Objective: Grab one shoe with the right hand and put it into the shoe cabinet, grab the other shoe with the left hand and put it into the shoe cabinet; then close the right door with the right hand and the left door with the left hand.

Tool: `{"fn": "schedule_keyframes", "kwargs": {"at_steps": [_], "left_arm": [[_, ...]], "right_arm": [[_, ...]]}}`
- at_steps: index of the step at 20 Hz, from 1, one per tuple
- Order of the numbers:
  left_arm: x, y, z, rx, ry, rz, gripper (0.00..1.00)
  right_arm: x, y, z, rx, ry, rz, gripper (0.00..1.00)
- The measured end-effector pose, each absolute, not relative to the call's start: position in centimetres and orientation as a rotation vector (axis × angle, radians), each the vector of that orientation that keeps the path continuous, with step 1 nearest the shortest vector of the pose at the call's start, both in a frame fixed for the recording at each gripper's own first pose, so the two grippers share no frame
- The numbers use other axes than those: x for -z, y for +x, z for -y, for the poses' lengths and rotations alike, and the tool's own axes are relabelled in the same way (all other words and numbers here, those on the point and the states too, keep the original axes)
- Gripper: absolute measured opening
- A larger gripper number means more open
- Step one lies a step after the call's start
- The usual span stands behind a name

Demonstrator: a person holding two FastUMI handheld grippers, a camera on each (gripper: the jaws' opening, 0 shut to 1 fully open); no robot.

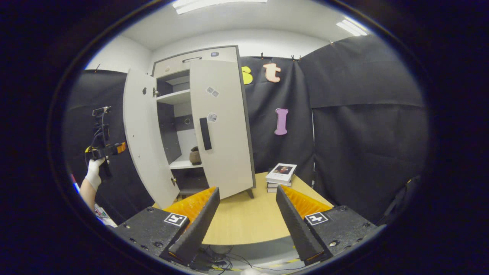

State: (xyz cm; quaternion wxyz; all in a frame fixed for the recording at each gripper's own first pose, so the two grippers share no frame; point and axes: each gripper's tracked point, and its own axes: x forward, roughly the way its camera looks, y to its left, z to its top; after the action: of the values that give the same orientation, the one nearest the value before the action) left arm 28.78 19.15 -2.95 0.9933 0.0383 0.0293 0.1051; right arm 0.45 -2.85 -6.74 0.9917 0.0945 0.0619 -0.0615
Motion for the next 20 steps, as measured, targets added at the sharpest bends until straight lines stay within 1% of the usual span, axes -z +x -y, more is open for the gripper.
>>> {"fn": "schedule_keyframes", "kwargs": {"at_steps": [1,2,3,6,8,9,10,11,12,17,20], "left_arm": [[3.6,28.8,-19.1,-0.206,0.071,-0.080,0.96],[3.4,28.9,-19.2,-0.210,0.079,-0.072,1.00],[3.1,28.8,-19.0,-0.215,0.085,-0.058,0.93],[2.4,28.7,-18.4,-0.228,0.090,-0.030,0.92],[2.4,28.6,-18.1,-0.240,0.110,-0.036,0.89],[2.2,28.7,-18.0,-0.247,0.128,-0.030,0.86],[2.0,28.5,-17.8,-0.251,0.129,-0.025,0.84],[2.2,28.4,-17.4,-0.249,0.116,-0.028,0.95],[2.3,28.3,-16.9,-0.237,0.099,-0.031,0.85],[2.3,28.0,-12.5,-0.156,0.115,-0.019,0.84],[2.4,28.8,-9.2,-0.095,0.095,-0.024,0.84]], "right_arm": [[6.5,0.3,3.0,0.124,0.189,-0.119,0.97],[6.5,0.3,3.2,0.124,0.188,-0.116,0.97],[6.5,0.2,3.3,0.124,0.189,-0.114,0.97],[6.4,0.1,3.7,0.122,0.198,-0.114,0.97],[6.4,0.1,3.5,0.115,0.201,-0.112,0.97],[6.4,0.2,3.4,0.110,0.199,-0.116,0.97],[6.6,0.3,3.2,0.103,0.197,-0.120,0.97],[6.6,0.3,2.9,0.093,0.196,-0.125,0.97],[6.5,0.3,2.6,0.082,0.191,-0.129,0.97],[6.0,0.2,2.4,0.053,0.165,-0.125,0.97],[5.6,0.5,4.2,0.054,0.173,-0.110,0.97]]}}
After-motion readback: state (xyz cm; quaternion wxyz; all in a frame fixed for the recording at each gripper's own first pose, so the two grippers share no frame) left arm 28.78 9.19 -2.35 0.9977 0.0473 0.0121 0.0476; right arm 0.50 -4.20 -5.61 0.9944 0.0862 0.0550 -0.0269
